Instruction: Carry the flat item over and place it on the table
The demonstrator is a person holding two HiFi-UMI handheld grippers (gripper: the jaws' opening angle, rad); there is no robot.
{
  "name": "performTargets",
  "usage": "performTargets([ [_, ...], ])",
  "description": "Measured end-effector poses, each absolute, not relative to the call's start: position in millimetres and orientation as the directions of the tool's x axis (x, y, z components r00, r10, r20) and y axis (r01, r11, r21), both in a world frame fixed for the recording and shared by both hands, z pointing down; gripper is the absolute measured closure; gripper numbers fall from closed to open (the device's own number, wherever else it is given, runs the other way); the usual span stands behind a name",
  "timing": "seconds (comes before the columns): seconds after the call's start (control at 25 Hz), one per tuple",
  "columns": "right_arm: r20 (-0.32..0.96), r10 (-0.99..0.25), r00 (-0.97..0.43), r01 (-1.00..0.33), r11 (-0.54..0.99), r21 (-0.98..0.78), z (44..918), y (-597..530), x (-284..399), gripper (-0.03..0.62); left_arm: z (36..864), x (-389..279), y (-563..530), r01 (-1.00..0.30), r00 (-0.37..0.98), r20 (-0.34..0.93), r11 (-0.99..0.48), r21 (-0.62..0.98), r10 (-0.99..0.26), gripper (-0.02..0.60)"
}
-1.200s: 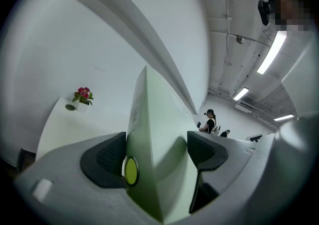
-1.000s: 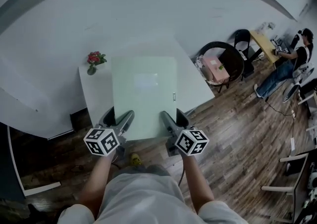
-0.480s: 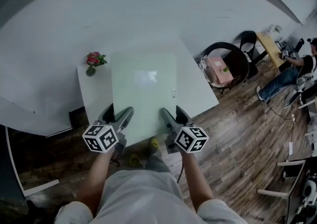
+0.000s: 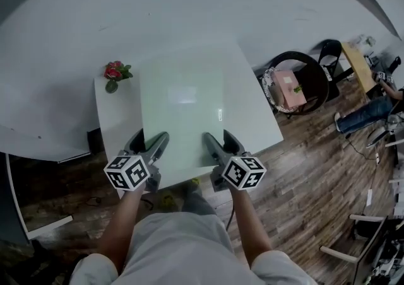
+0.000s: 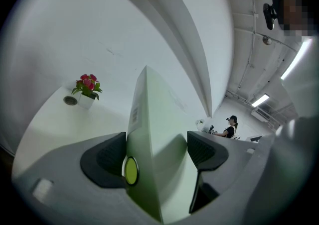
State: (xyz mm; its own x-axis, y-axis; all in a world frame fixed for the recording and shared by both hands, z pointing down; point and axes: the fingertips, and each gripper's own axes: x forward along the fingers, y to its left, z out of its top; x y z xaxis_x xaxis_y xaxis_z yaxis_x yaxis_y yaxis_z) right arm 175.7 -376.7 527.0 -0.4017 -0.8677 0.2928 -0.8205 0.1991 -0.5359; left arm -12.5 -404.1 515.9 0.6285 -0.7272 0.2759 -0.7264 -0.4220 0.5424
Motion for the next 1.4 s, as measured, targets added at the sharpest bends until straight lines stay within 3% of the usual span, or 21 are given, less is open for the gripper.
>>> performTargets([
  [1.4, 0.582, -0.675, -0.453, -0.819, 0.057, -0.571, 668, -398, 179, 0.299, 670, -8, -416, -0.772, 0.566, 0.552, -0.159, 0.615, -0.612, 0.21],
])
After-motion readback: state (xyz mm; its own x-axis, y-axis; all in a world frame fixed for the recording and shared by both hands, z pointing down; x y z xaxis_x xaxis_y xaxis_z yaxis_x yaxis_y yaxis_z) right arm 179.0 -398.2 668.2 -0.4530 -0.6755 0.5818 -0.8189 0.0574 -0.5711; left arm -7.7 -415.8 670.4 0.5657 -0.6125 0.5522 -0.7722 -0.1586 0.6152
